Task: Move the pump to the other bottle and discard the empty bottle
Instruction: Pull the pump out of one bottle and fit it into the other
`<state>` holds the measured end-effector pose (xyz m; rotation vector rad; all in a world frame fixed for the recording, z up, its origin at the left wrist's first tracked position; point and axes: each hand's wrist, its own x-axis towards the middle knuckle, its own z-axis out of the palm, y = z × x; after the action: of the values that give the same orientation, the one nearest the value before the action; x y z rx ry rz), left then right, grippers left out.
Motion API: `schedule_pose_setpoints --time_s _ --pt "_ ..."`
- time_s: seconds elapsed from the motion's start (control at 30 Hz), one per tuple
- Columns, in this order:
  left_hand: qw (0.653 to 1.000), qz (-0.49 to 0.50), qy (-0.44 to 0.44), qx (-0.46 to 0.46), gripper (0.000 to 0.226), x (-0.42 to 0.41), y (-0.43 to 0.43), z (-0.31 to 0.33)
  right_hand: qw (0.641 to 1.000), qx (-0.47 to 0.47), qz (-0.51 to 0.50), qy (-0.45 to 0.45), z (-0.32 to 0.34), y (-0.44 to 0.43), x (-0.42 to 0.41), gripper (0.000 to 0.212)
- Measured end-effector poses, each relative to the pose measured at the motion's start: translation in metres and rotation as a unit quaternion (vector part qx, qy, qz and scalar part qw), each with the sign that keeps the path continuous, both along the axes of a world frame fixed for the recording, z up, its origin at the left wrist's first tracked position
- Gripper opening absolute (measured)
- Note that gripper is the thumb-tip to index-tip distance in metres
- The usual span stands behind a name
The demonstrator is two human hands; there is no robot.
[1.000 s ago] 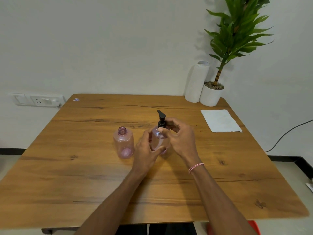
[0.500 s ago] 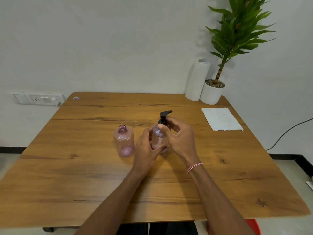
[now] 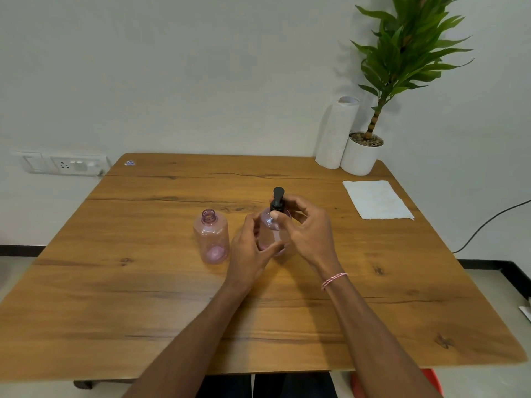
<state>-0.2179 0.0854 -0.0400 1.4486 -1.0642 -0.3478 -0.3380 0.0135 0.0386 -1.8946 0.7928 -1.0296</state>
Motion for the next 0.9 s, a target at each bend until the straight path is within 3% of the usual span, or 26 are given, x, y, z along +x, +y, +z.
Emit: schedule_pose_setpoints --time_s 0.07,0.17,0.27,0.4,0.5,0.67,0.77,0.9 --pt "1.000 0.004 -0.006 0.007 0.061 0.000 0.000 0.000 0.999 0.000 -0.037 -0.014 0.000 0.000 0.008 0.028" --pt "1.000 0.000 -0.003 0.023 0.061 0.000 0.000 0.000 0.995 -0.042 -0.090 -0.006 -0.002 0.004 0.018 0.043" --pt "1.000 0.004 -0.007 0.026 0.067 0.000 0.000 -0.001 0.998 -0.017 -0.066 0.006 0.000 0.006 0.015 0.052" --pt "1.000 0.005 -0.001 0.012 0.067 0.001 -0.001 -0.001 1.000 -0.010 0.021 0.009 0.003 0.000 0.002 0.031" --pt "1.000 0.007 -0.004 0.014 0.065 0.001 -0.002 -0.003 1.000 -0.008 -0.017 0.005 0.002 -0.003 0.006 0.022" --pt "1.000 0.002 0.013 0.018 0.071 0.000 0.000 -0.002 0.991 -0.046 -0.120 0.021 -0.001 0.004 0.025 0.055" --pt "1.000 0.003 0.000 0.017 0.070 -0.001 0.001 0.001 0.996 -0.037 -0.079 0.032 -0.002 0.002 0.017 0.059" --pt "1.000 0.006 0.005 0.012 0.066 0.000 0.001 0.001 1.000 -0.019 -0.002 0.018 -0.005 0.001 0.004 0.041"
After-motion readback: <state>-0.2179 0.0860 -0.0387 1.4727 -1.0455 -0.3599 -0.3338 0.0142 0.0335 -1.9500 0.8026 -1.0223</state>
